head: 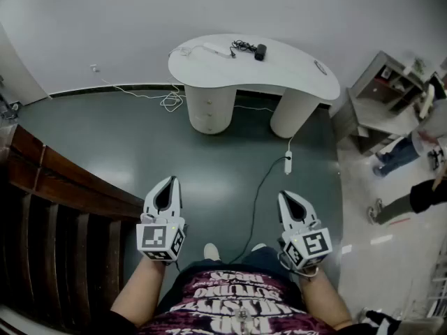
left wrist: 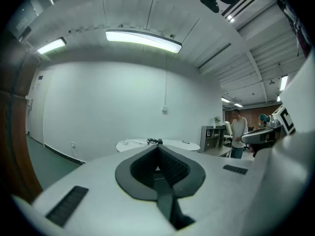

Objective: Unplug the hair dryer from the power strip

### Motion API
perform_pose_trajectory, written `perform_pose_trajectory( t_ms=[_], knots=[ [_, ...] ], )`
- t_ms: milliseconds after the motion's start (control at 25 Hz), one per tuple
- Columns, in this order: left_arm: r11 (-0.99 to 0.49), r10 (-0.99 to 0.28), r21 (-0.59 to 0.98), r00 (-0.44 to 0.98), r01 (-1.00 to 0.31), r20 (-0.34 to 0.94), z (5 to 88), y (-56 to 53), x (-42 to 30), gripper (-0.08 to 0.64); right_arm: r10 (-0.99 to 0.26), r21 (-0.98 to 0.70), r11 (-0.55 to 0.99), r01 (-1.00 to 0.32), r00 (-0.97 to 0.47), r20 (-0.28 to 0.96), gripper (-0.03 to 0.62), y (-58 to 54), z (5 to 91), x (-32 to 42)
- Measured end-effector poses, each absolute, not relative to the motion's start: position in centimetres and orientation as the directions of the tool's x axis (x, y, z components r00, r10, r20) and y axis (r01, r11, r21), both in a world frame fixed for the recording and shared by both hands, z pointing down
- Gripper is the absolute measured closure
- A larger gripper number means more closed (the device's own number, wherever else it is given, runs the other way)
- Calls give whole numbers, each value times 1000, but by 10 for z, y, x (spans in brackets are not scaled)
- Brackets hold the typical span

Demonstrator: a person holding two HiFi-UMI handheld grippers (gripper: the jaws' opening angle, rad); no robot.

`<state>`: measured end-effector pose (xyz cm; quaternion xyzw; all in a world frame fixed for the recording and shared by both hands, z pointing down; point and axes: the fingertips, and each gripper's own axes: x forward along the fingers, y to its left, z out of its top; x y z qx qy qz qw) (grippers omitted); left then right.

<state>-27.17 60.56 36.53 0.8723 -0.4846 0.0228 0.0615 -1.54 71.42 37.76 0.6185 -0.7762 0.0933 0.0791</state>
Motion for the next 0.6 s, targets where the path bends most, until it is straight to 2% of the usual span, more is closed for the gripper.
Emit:
perform_pose_trajectory(
  t_ms=[240,600],
  knots=[
    [-506,-851,96,514,-857,110,371,601,-285,543,-946,-31,225,-974,-226,231,558,719,372,-27],
    [-506,-851,78,512,-859,118,374,577,-248,543,-942,3,266,-964,-259,214,557,697,375,-8]
  ],
)
